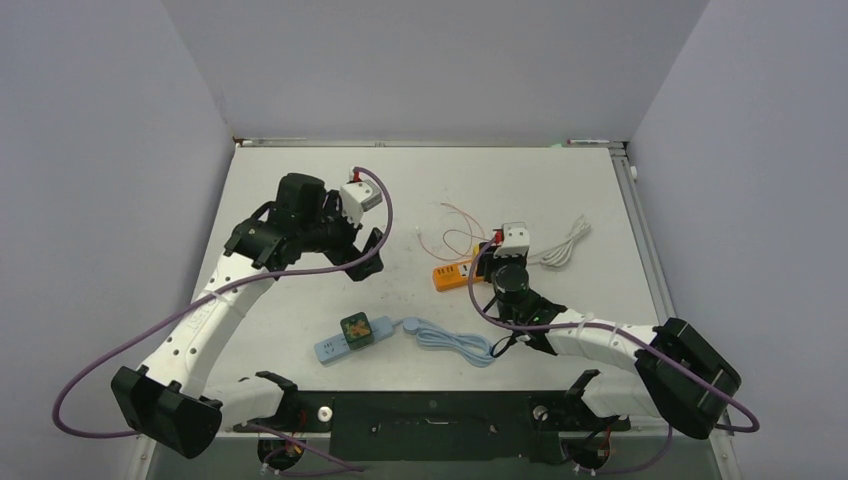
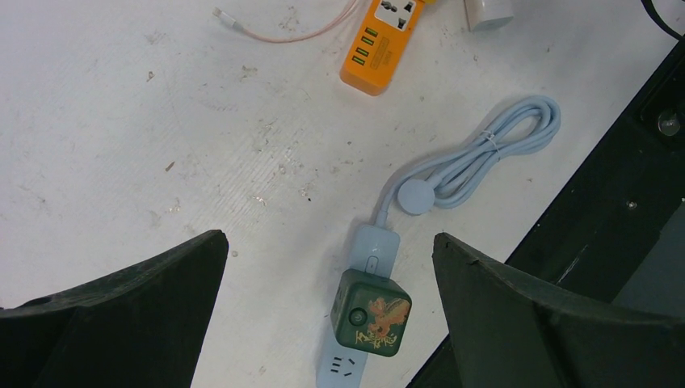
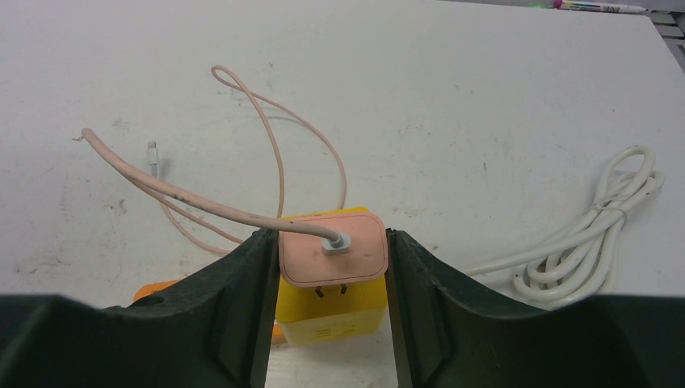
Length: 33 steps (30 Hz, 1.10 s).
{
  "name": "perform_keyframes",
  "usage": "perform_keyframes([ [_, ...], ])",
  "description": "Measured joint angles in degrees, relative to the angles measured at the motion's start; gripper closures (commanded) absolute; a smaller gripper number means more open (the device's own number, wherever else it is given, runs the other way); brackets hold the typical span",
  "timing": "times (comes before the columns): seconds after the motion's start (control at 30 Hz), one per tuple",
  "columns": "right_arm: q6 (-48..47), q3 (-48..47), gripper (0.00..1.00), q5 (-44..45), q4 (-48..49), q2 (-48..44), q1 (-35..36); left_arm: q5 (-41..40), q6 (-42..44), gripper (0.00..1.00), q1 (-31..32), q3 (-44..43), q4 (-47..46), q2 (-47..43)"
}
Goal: Insert the plug
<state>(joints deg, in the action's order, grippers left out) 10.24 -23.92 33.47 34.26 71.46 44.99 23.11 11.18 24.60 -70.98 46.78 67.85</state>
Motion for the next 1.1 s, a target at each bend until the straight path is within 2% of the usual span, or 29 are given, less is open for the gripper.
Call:
perform_keyframes([
  [0.43,4.7,-3.8,0.95,1.9,-0.1,5.1,0.8,1.4,0.1,0.03,-0.4,-1.5,0.6,2.4],
  [0.83,6.5,-16.3,0.95,-3.0,-19.5,8.5,-1.3,3.4,0.6,0.03,-1.2,-1.8,0.7,2.5],
  [1.1,6.3,-19.2,0.95,-5.0,-21.7,10.8,-2.6,4.6,1.1,0.03,-2.2,-1.8,0.7,2.5],
])
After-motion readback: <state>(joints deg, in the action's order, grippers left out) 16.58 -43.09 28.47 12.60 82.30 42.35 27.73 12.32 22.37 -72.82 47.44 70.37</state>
